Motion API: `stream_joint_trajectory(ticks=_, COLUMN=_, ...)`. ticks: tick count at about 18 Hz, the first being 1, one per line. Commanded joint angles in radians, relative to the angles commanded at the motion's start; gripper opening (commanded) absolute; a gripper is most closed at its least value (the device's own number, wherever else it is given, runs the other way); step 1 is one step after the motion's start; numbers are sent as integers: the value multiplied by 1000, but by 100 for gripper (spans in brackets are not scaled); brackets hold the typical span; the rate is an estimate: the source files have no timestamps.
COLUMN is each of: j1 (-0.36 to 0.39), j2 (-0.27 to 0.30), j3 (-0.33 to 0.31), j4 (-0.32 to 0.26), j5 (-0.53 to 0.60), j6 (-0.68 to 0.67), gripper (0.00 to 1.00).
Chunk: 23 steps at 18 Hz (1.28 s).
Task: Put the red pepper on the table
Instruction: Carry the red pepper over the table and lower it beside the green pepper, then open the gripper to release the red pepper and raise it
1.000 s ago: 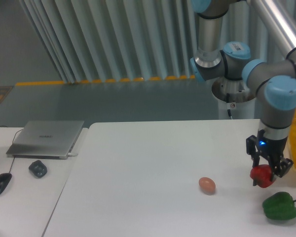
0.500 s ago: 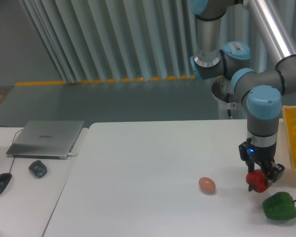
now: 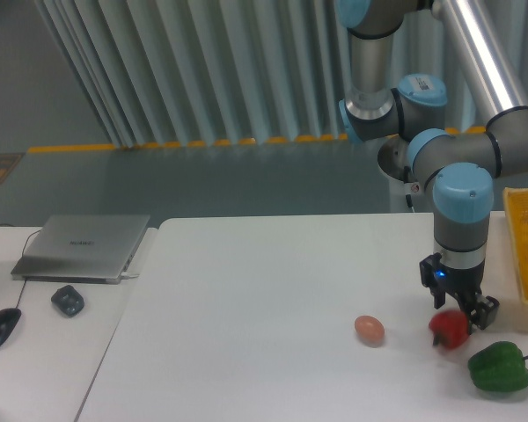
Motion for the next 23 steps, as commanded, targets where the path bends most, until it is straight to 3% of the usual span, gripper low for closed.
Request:
stream_joint_trajectory(ticks=4, j1=-2, j2=0, j3=8, j4=-3, j5=11, j6=3, gripper=100)
stream_joint_trajectory(ticks=9, j1=2, j2=11, j3=31, j4=-3, j5=12, j6=67, gripper=100)
stream_joint_trajectory(ticks=18, j1=20, j2=35, j3=84, j4=-51, j5=69, j6=446, gripper=100)
stream_joint_trajectory(ticks=23, j1=44, j2=46, j3=107, j4=-87, j5=65, j6=494, gripper=100)
